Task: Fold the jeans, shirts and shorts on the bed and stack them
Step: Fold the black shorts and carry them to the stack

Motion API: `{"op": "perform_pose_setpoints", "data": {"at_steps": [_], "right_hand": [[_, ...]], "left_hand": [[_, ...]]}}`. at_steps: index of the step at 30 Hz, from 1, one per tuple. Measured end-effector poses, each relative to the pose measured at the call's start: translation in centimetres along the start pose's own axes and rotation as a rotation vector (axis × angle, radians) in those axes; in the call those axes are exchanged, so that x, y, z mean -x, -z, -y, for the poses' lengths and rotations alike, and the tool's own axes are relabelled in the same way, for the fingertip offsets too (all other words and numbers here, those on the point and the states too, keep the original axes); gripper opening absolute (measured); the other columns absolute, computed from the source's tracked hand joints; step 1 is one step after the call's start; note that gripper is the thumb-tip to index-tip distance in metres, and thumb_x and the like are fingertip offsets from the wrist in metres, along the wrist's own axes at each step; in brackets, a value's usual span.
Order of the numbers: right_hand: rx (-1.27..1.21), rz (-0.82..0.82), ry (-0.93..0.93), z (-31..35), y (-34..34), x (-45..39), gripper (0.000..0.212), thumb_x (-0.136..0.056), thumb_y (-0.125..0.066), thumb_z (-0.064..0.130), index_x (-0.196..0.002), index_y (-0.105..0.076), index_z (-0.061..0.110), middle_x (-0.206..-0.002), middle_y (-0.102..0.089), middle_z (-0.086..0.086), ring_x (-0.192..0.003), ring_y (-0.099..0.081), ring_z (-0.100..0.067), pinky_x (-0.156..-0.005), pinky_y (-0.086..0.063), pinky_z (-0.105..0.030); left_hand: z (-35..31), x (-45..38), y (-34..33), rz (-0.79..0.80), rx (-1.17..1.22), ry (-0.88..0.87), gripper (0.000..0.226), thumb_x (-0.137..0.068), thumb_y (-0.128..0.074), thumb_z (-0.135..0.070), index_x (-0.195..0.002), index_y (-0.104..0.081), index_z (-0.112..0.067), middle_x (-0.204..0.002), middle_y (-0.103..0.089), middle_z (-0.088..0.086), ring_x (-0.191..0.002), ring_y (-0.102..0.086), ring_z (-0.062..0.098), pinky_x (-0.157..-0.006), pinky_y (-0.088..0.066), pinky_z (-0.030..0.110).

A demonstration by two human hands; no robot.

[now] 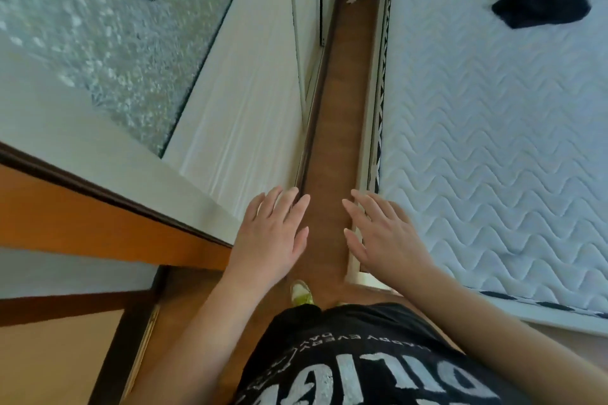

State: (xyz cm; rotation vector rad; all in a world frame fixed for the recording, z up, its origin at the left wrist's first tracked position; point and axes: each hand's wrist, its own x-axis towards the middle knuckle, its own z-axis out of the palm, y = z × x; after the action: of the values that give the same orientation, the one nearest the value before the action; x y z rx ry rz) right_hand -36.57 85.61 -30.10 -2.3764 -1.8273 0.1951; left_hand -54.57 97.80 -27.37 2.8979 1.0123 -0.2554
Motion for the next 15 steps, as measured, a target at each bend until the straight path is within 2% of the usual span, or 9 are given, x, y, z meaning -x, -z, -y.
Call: {"op": "perform_pose_setpoints", "data": {"at_steps": [3, 5, 8, 10, 12, 15], "right_hand": [[-0.006, -0.002, -0.085, 0.4, 0.1, -2.0, 0.052, -0.096, -0.038, 0.046, -0.139, -0.051, 0.018, -0.146, -0.047, -0.002, -0.134, -0.045, -0.022, -0.108, -0.039, -0.043], [-0.002, 0.006, -0.168, 0.1, 0.4, -3.3, 0.055, -0.096, -0.034, 0.05, -0.142, -0.047, 0.022, -0.148, -0.044, 0.0, -0.137, -0.041, -0.021, -0.111, -0.035, -0.042], [0.01, 0.005, -0.237, -0.7, 0.8, -5.3, 0.056, -0.096, -0.032, 0.052, -0.143, -0.044, 0.025, -0.15, -0.043, 0.001, -0.138, -0.039, -0.021, -0.112, -0.032, -0.042], [0.025, 0.026, -0.238, -0.8, 1.1, -6.9, 0.055, -0.096, -0.032, 0.052, -0.143, -0.043, 0.026, -0.15, -0.041, 0.001, -0.139, -0.038, -0.021, -0.113, -0.031, -0.041], [0.023, 0.022, -0.224, -1.1, 1.2, -8.6, 0.053, -0.096, -0.037, 0.05, -0.143, -0.045, 0.025, -0.15, -0.042, 0.001, -0.139, -0.038, -0.021, -0.113, -0.03, -0.041], [0.029, 0.011, -0.196, -2.1, 1.3, -11.6, 0.052, -0.097, -0.04, 0.047, -0.143, -0.046, 0.023, -0.149, -0.042, -0.001, -0.139, -0.037, -0.021, -0.112, -0.031, -0.04]], "left_hand": [[1.3, -3.0, 0.2, 0.008, 0.009, -0.034, 0.054, -0.102, -0.033, -0.045, -0.153, -0.031, -0.026, -0.158, -0.032, 0.001, -0.149, -0.022, 0.025, -0.12, -0.013, 0.043], [1.8, -4.7, 0.8, 0.013, 0.023, -0.066, 0.054, -0.102, -0.035, -0.044, -0.153, -0.032, -0.025, -0.158, -0.034, 0.001, -0.148, -0.023, 0.025, -0.12, -0.013, 0.043], [2.1, -6.5, 2.2, -0.06, 0.056, -0.087, 0.053, -0.098, -0.043, -0.041, -0.147, -0.043, -0.021, -0.151, -0.045, 0.004, -0.142, -0.036, 0.027, -0.116, -0.027, 0.046], [2.1, -7.4, 2.7, -0.057, 0.08, -0.078, 0.052, -0.099, -0.044, -0.041, -0.147, -0.043, -0.021, -0.151, -0.045, 0.004, -0.142, -0.037, 0.027, -0.115, -0.029, 0.045], [2.2, -8.1, 3.0, -0.04, 0.099, -0.014, 0.053, -0.099, -0.045, -0.041, -0.148, -0.042, -0.022, -0.151, -0.044, 0.004, -0.142, -0.037, 0.028, -0.116, -0.03, 0.046], [2.7, -8.7, 3.0, -0.059, 0.151, 0.068, 0.05, -0.097, -0.049, -0.04, -0.142, -0.05, -0.019, -0.146, -0.05, 0.007, -0.137, -0.044, 0.029, -0.111, -0.037, 0.047]]}}
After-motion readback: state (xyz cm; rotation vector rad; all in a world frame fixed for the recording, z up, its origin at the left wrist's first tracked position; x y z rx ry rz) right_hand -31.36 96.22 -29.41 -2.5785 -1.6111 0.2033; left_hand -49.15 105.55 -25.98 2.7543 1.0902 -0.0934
